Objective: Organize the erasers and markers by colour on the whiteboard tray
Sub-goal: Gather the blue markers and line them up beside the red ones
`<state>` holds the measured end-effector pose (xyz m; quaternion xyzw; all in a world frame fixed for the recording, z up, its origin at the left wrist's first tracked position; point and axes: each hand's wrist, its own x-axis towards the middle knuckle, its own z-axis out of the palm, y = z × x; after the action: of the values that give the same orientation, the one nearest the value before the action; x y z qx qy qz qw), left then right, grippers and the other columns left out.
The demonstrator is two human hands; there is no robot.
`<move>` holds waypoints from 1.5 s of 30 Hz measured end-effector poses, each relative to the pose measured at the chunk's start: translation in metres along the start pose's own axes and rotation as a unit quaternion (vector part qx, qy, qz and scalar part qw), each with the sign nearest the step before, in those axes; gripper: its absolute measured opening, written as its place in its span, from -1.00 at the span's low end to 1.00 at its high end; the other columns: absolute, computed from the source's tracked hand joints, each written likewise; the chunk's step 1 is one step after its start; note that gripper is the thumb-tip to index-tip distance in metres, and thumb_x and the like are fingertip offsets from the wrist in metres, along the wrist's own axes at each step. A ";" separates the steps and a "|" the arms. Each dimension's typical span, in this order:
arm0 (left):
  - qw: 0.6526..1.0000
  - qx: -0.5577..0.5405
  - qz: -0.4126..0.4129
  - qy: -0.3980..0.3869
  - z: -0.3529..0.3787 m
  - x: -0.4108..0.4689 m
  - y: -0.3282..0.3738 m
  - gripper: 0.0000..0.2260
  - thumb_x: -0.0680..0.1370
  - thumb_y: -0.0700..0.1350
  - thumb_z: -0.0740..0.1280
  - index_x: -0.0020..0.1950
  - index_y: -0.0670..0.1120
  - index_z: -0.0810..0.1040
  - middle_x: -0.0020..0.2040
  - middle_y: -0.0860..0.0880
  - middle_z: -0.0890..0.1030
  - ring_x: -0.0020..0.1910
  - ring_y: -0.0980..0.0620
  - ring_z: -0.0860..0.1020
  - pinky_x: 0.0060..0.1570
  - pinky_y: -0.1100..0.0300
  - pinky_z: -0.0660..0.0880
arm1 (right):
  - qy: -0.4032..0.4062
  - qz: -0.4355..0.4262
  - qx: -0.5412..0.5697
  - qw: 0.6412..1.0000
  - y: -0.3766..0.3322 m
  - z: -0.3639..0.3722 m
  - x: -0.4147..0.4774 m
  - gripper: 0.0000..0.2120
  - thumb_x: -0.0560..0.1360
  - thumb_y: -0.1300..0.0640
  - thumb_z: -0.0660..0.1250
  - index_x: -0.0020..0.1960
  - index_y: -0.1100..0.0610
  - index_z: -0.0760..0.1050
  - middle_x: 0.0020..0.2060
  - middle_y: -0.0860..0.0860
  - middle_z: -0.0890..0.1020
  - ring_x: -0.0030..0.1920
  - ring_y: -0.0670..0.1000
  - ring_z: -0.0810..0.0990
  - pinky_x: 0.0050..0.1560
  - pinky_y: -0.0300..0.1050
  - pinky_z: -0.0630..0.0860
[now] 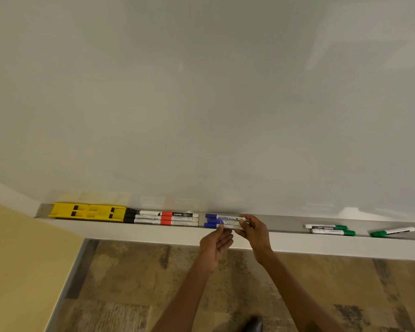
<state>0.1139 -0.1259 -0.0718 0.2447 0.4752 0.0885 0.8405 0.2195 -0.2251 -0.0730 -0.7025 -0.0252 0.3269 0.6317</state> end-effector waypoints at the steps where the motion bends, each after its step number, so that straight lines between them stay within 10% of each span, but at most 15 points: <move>1: 1.000 0.006 -0.007 0.005 -0.004 0.000 0.002 -0.62 0.53 -0.09 0.41 0.21 -0.34 0.55 0.08 -0.28 0.67 0.07 -0.20 0.66 -0.05 0.05 0.65 | 0.000 -0.001 -0.009 1.000 0.000 0.005 0.003 -0.85 0.59 0.28 0.28 0.13 0.23 0.55 0.01 0.19 0.65 0.00 0.10 0.69 -0.08 -0.15 0.65; 9: 1.000 -0.012 -0.002 0.028 -0.013 -0.001 0.010 -0.71 0.58 -0.14 0.35 0.21 -0.31 0.55 0.10 -0.27 0.66 0.07 -0.19 0.65 -0.01 0.04 0.63 | 0.049 0.022 -0.034 0.998 0.001 0.035 0.011 -0.82 0.59 0.17 0.30 0.18 0.18 0.50 0.03 0.11 0.61 -0.01 0.03 0.66 -0.20 -0.30 0.62; 19: 0.999 -0.027 -0.007 0.035 -0.015 0.000 0.011 -0.72 0.56 -0.21 0.37 0.22 -0.32 0.53 0.10 -0.26 0.67 0.10 -0.22 0.64 -0.09 0.06 0.66 | 0.085 -0.016 -0.156 0.984 0.011 0.034 0.015 -0.75 0.54 -0.05 0.27 0.11 0.08 0.51 0.00 0.02 0.65 0.01 0.04 0.64 0.05 0.07 0.62; 29: 0.999 -0.026 -0.006 0.030 -0.026 -0.003 0.007 -0.71 0.57 -0.20 0.35 0.25 -0.30 0.50 0.14 -0.24 0.65 0.12 -0.21 0.63 -0.08 0.08 0.64 | 0.047 -0.131 -0.387 0.912 0.019 0.042 0.020 -0.68 0.54 0.28 0.29 0.29 0.17 0.50 0.23 0.16 0.52 0.15 0.16 0.48 0.16 -0.01 0.46; 45: 1.000 0.005 -0.016 0.011 -0.010 -0.002 -0.022 -0.71 0.57 -0.19 0.36 0.25 -0.27 0.50 0.13 -0.23 0.65 0.12 -0.19 0.63 0.00 0.04 0.61 | 0.111 -0.234 -0.391 0.883 0.018 -0.029 0.003 -0.76 0.59 0.26 0.26 0.24 0.19 0.52 0.15 0.13 0.60 0.11 0.13 0.54 0.08 -0.03 0.52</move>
<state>0.1029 -0.1424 -0.0854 0.2401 0.4889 0.0761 0.8352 0.2294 -0.2523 -0.0914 -0.8978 -0.2442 0.0537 0.3625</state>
